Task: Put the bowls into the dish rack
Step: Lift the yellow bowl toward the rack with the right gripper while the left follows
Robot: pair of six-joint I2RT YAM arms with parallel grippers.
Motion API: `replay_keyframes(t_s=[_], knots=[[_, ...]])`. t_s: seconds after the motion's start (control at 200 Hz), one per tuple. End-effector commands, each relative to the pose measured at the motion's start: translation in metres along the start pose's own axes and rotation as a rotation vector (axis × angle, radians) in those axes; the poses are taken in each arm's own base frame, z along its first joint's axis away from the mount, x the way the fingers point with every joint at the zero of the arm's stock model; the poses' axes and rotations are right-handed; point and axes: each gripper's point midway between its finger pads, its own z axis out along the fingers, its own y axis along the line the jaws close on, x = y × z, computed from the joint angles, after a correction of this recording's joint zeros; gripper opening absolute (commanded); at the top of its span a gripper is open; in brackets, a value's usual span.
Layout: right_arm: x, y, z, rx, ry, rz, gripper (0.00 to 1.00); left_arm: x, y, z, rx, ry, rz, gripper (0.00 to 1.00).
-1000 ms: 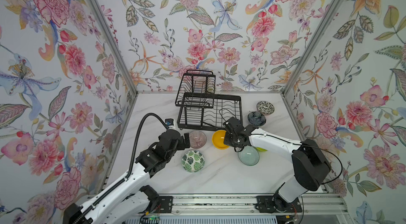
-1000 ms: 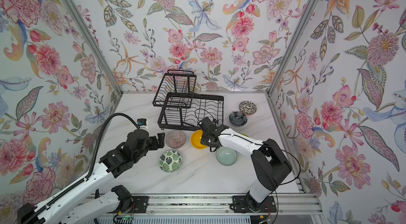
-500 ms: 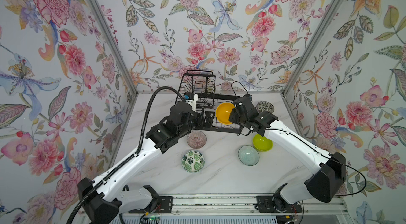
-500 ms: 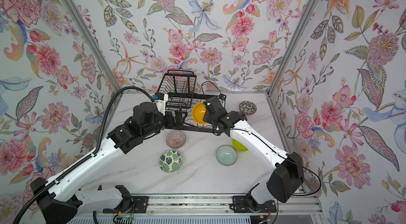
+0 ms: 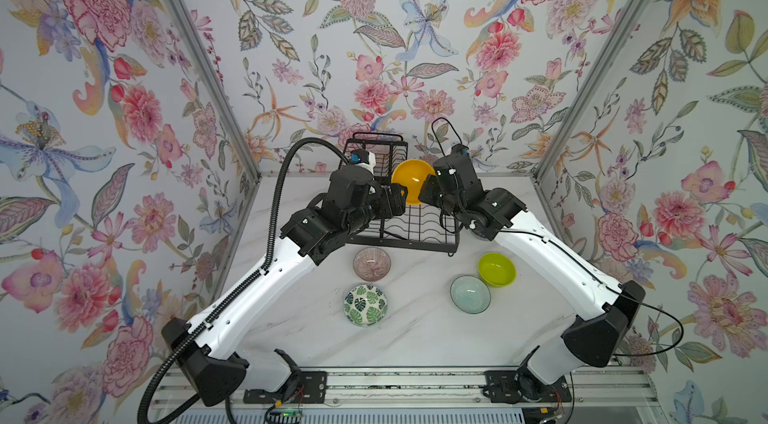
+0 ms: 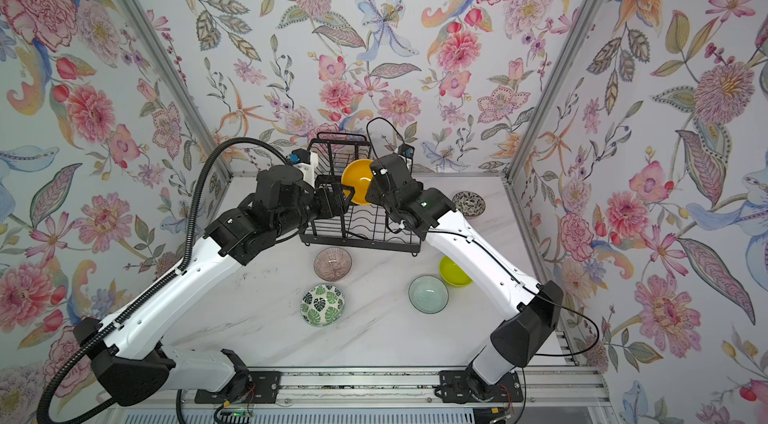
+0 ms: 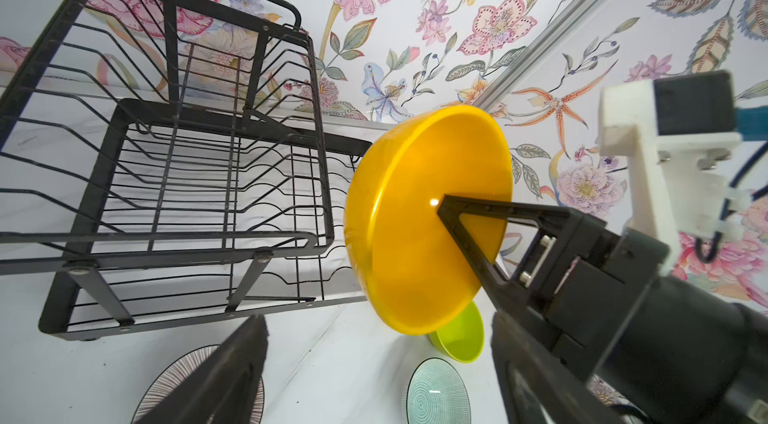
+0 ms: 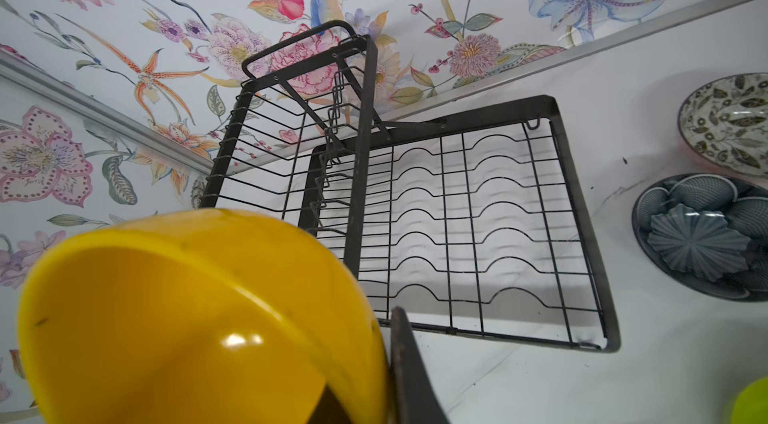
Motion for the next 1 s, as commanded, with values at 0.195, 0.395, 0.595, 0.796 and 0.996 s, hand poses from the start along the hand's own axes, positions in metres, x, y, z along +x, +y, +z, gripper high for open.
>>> replay_keyframes(t_s=[0.195,0.395,0.595,0.796,0.996], knots=[[0.002,0.032,-0.021,-0.061,-0.066,-0.025,0.0,-0.008,0.033,-0.005,-0.061,-0.008,-0.068,0.63],[0.016,0.055,-0.031,-0.067,-0.122,-0.07,0.0,-0.003,0.05,-0.008,-0.084,-0.019,-0.12,0.41],[0.026,0.066,-0.031,-0.056,-0.147,-0.08,0.0,-0.001,0.059,-0.014,-0.112,-0.033,-0.127,0.12],[0.028,0.07,-0.024,-0.075,-0.126,-0.074,0.11,-0.011,0.061,-0.02,-0.118,-0.087,-0.129,0.0],[0.014,0.065,-0.025,-0.1,-0.118,-0.004,0.39,-0.035,0.066,-0.027,-0.158,-0.185,-0.111,0.0]])
